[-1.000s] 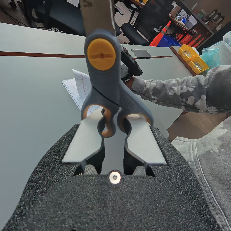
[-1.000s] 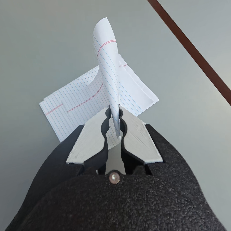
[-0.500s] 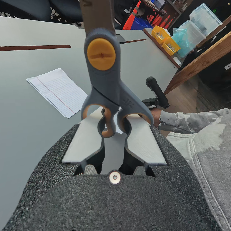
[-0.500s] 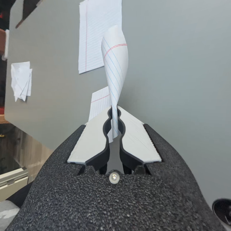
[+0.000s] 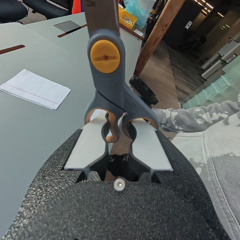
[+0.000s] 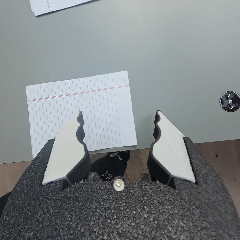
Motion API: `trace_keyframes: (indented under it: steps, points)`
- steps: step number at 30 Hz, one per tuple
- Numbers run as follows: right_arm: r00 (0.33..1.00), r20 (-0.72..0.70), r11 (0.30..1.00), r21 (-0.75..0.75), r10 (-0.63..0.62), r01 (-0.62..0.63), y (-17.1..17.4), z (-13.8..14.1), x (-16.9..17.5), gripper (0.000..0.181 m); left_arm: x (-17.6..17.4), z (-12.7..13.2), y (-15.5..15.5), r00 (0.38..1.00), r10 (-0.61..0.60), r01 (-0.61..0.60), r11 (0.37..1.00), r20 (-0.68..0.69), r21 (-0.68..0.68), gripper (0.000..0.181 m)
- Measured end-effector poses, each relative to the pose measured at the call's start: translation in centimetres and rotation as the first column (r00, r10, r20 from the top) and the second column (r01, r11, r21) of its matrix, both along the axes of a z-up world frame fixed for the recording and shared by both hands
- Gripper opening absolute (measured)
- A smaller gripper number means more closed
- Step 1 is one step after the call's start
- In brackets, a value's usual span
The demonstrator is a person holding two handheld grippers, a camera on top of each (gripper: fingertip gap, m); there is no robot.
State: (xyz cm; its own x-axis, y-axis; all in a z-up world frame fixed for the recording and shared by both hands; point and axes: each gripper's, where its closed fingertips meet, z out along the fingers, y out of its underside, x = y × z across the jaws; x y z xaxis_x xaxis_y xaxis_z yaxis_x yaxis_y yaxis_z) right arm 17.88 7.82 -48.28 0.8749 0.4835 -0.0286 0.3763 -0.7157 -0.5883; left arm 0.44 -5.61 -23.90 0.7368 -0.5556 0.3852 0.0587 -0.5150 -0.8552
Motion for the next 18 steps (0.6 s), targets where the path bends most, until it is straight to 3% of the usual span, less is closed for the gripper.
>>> trace_keyframes:
  steps: [3,5,7,9,13,18]
  points:
    - [0.994,-0.076,0.996,-0.009,-0.084,0.084,-0.7,1.7,1.3,0.102,-1.7,0.4,-3.5,1.0,-0.003,0.003,1.0,-0.01,0.001,0.022]
    - [0.966,-0.124,0.974,-0.06,-0.226,0.22,-1.1,1.6,3.9,0.103,-2.5,0.7,-5.5,1.0,-0.008,0.008,1.0,-0.005,-0.002,0.023]
    - [0.913,-0.178,0.926,-0.161,-0.368,0.342,-2.3,0.1,6.1,0.112,-2.9,0.7,-7.1,1.0,-0.02,0.02,1.0,-0.003,-0.005,0.023]
    - [0.823,-0.281,0.861,-0.295,-0.493,0.415,-3.7,-1.8,6.3,0.118,-3.2,0.6,-8.3,1.0,-0.029,0.029,0.999,0.0,-0.015,0.023]
    - [0.749,-0.383,0.808,-0.482,-0.541,0.338,-5.6,-4.6,1.8,0.128,-3.0,0.5,-9.2,0.999,-0.04,0.04,0.998,0.014,-0.041,0.023]
    - [0.705,-0.423,0.797,-0.494,-0.569,0.348,-5.5,-5.8,0.6,0.101,-2.0,0.3,-9.1,0.997,-0.071,0.071,0.995,0.006,-0.07,0.023]
